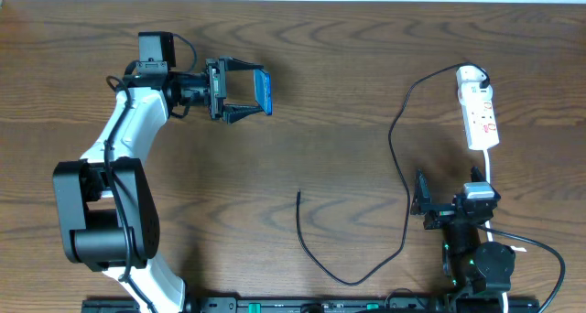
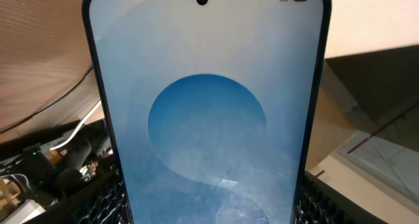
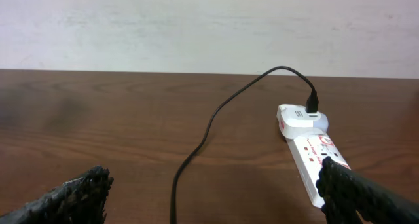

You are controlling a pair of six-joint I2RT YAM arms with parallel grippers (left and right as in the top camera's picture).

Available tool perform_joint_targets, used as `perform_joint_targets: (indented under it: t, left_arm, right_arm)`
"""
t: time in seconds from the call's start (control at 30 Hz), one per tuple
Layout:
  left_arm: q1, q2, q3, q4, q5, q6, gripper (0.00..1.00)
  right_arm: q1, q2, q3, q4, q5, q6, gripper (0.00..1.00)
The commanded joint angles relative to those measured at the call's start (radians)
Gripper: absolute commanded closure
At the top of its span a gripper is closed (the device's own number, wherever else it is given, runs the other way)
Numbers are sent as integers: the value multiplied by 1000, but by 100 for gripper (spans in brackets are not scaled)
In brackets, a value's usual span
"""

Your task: Plug charger to phone and switch on socket

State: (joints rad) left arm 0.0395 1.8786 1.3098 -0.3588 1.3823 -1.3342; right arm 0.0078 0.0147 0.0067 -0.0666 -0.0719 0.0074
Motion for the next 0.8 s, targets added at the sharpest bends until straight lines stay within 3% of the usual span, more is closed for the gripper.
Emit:
perform_joint_targets:
  t: [0.0, 0.47, 0.77]
  left_arm:
    - [6, -6, 24, 3, 41, 51, 92]
    - [2, -5, 24, 3, -133, 312, 93]
    - [-40, -5, 24, 153, -203, 326, 93]
  right_arm:
    - [7, -8, -2, -4, -6, 11, 1]
    - [7, -8, -2, -4, -6, 11, 1]
    - [7, -8, -2, -4, -6, 11, 1]
